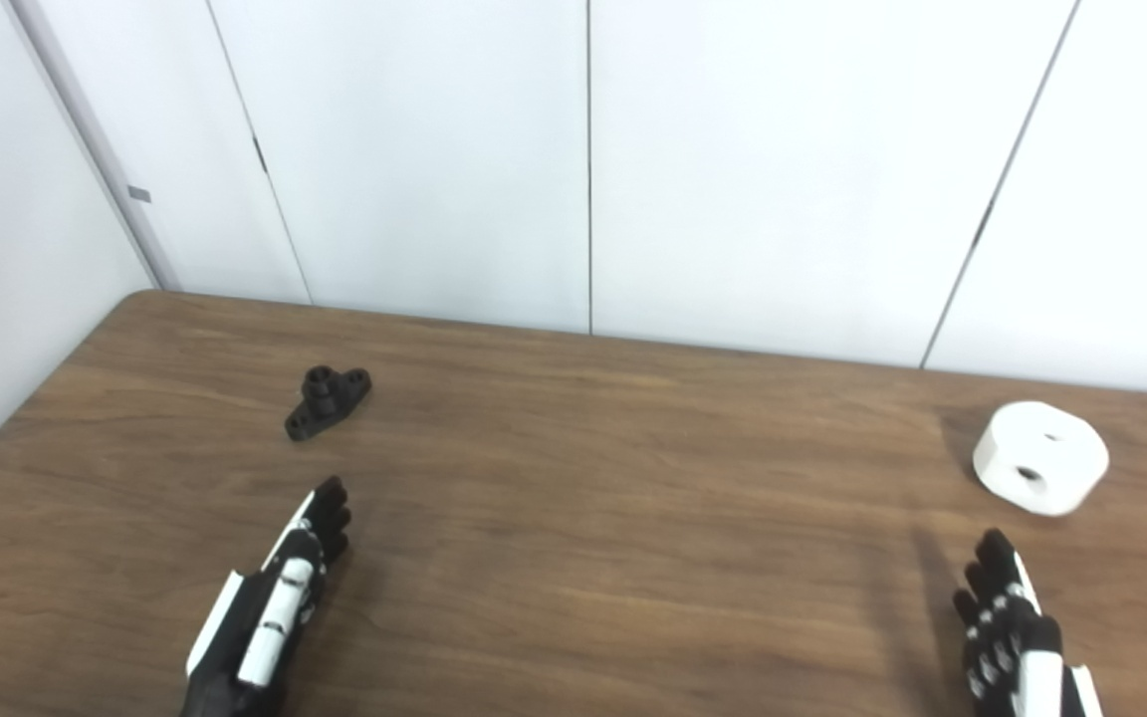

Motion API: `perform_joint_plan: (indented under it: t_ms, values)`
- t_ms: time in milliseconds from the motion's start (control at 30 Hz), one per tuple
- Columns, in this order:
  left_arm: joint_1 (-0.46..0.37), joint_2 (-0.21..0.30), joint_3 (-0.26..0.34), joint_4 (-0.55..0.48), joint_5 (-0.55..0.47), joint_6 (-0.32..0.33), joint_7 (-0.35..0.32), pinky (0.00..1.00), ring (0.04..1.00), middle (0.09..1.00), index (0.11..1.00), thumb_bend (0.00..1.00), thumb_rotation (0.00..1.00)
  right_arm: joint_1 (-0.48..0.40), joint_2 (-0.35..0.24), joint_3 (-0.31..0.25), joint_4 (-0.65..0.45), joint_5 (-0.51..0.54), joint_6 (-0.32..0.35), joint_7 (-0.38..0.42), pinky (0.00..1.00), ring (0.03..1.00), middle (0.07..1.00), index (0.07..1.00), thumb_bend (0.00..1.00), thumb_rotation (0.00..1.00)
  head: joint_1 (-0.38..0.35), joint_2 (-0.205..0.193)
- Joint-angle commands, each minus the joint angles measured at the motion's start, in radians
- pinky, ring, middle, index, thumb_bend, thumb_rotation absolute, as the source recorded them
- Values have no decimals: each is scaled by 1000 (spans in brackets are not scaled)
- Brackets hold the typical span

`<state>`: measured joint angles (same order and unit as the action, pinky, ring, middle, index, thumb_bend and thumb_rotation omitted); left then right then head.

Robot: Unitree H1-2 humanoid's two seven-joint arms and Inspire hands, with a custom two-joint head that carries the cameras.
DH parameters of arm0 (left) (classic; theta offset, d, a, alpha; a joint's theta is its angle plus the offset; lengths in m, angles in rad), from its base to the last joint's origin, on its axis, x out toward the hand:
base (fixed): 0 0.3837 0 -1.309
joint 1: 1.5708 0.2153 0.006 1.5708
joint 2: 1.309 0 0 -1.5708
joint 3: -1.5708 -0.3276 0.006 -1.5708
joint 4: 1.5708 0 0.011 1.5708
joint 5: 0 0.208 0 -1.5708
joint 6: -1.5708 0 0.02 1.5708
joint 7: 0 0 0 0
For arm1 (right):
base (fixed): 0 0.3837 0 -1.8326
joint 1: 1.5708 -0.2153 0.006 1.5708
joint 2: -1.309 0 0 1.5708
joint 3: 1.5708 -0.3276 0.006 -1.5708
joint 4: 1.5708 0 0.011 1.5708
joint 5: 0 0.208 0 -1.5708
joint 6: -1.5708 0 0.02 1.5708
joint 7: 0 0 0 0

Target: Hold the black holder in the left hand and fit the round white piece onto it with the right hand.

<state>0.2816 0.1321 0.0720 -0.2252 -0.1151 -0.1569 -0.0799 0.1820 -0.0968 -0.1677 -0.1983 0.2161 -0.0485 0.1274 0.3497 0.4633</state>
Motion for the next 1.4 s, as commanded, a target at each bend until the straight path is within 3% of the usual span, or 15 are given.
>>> perform_joint_plan:
  t_ms: [0,233,400,600,900,933,1067,1133,1267,1367]
  values:
    - [61,-64,-28,33,4,-24,12,998,993,997,1000,459,844,71,-17,-9,7,8,-30,5,1000,995,967,941,687,986,3,0]
    - [67,-69,-45,28,28,-35,26,994,997,997,1000,475,833,77,-21,-25,-9,19,-13,12,1000,981,952,918,677,967,29,5]
    - [78,-76,-53,0,32,-7,46,999,1000,996,1000,460,827,81,-31,-28,-1,20,-31,26,997,980,952,918,676,980,21,15]
    - [88,-52,-60,-62,67,51,63,1000,1000,1000,1000,424,790,89,-23,-27,-23,14,-4,27,976,958,932,903,689,979,11,23]
    - [32,-3,-16,-208,194,182,114,983,994,993,981,433,686,89,-6,-19,-23,-3,-8,17,920,931,904,873,734,949,1,17]
    - [17,8,-6,-228,214,219,115,980,991,991,978,437,675,91,-6,-19,-26,-2,-6,18,916,927,901,870,736,947,-1,18]
    - [-30,38,27,-291,271,333,109,971,983,975,971,576,698,99,0,-13,-47,-9,12,12,866,920,905,871,751,944,-3,20]
    - [-61,50,47,-318,271,379,102,960,981,979,969,627,647,102,2,-10,-54,-11,14,12,867,926,908,869,768,941,-6,20]
    - [-128,80,86,-317,274,418,100,979,990,983,973,685,516,107,4,-3,-61,-8,16,9,869,929,909,871,780,933,-7,21]
    - [-168,116,97,-298,379,453,118,941,987,975,954,706,493,109,4,-1,-63,-9,15,9,874,930,907,870,793,925,-12,23]
